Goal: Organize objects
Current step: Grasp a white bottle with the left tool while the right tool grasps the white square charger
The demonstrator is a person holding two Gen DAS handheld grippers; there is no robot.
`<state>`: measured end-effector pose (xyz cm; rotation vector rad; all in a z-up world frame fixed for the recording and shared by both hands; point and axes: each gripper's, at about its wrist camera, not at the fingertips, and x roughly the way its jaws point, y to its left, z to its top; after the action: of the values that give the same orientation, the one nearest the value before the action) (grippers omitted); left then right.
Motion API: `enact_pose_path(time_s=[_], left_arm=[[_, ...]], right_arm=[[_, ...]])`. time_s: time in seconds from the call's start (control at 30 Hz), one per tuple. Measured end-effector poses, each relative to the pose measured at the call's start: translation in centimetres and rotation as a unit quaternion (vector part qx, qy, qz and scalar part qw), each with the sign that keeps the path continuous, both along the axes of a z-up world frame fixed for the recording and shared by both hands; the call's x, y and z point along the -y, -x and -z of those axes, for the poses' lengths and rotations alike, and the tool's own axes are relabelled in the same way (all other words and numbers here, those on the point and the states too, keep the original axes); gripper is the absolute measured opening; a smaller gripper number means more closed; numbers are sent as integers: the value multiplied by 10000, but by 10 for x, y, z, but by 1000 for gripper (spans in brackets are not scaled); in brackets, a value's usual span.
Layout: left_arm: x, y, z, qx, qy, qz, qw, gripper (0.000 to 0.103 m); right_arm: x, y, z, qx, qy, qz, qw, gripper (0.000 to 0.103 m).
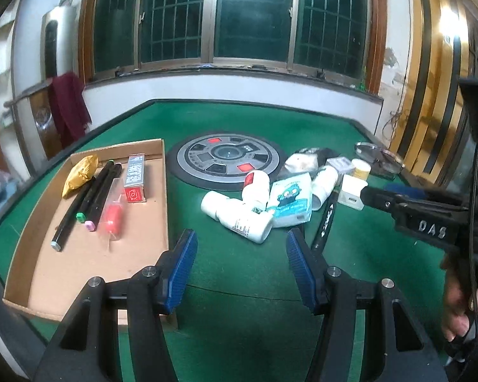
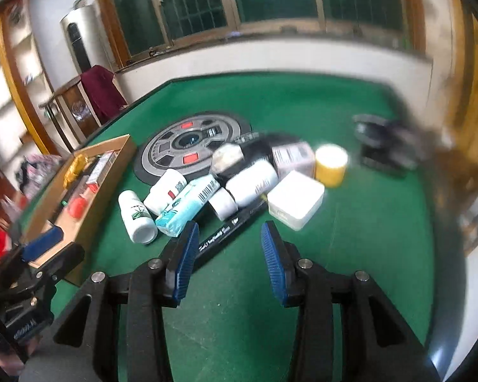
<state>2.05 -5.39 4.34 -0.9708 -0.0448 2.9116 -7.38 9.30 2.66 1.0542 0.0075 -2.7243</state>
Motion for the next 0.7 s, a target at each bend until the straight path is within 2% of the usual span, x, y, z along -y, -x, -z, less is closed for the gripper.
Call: enact_pose_path(time_s=[0.07, 0.13, 0.27, 0.63, 0.7], left_arm=[[-2, 5, 3, 89, 21, 9, 10000, 52], [-4, 9, 7, 158, -1, 29, 9999, 52], [-6, 15, 13, 333, -44, 76, 9994, 52], [-9, 26, 15, 492, -54, -10, 9988, 52], [-8, 33, 13, 566, -182, -67, 9982, 52]], right_arm=[[8, -2, 2, -96, -394, 17, 9992, 39], [8, -3, 5, -127, -532, 59, 9985, 39], [3, -7, 4, -248, -691, 168, 9972, 39], [9, -10, 5, -358, -1081, 232, 9932, 39], [10, -10, 6, -359, -1147, 247, 9924, 39]])
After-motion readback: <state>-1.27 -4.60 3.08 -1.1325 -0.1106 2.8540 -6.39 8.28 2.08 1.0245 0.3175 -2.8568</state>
